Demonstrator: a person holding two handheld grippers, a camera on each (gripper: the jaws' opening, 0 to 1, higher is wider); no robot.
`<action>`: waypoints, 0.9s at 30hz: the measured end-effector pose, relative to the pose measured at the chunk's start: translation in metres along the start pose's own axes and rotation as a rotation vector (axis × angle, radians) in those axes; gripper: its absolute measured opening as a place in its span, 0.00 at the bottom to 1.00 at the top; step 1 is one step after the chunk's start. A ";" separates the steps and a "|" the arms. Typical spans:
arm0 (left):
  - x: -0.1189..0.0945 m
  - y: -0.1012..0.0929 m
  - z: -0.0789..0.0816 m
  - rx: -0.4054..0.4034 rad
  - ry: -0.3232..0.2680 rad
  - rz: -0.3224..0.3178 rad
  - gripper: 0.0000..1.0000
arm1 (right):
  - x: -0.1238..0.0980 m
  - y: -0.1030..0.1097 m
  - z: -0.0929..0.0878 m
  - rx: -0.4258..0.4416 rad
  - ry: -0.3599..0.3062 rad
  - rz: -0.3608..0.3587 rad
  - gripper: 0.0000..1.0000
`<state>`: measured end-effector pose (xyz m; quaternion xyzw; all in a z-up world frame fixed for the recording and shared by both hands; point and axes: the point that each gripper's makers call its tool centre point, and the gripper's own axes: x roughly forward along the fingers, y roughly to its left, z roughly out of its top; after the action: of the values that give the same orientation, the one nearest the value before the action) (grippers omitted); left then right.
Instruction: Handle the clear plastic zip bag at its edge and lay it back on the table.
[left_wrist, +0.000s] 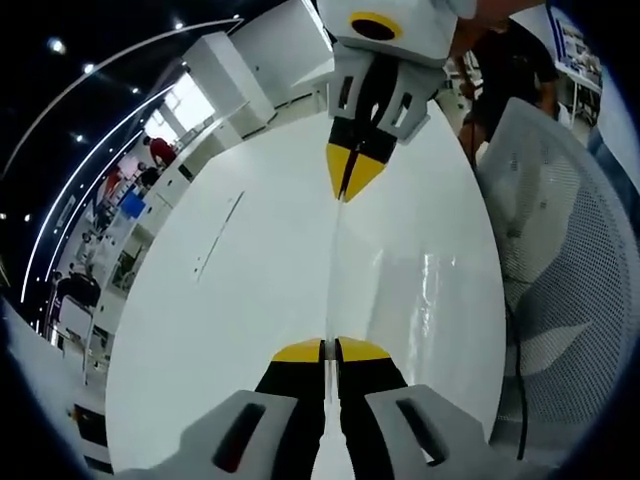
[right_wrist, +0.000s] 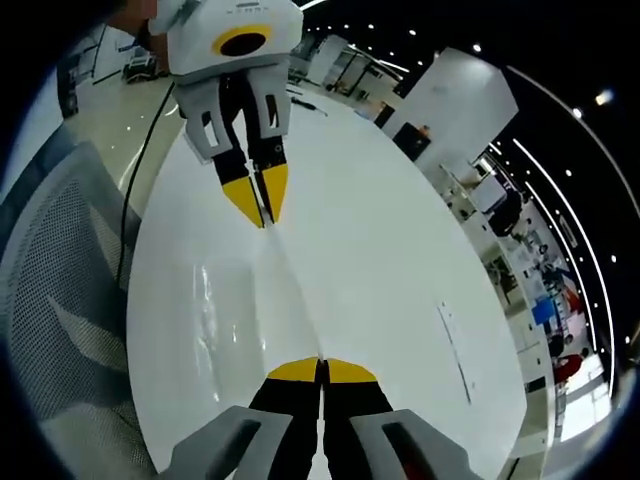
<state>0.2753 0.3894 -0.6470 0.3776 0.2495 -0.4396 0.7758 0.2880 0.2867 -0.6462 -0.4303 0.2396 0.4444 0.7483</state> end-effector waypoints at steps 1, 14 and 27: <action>-0.001 0.000 0.000 -0.003 0.000 0.000 0.00 | 0.000 0.000 0.000 0.000 -0.001 0.000 0.00; -0.008 -0.003 -0.001 -0.012 0.010 0.005 0.00 | -0.003 0.005 -0.001 0.003 -0.005 0.009 0.00; -0.009 -0.005 -0.006 -0.011 0.016 0.006 0.00 | -0.003 0.007 0.000 -0.006 -0.004 0.014 0.00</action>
<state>0.2663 0.3967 -0.6459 0.3775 0.2571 -0.4327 0.7773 0.2802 0.2870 -0.6474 -0.4299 0.2401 0.4512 0.7443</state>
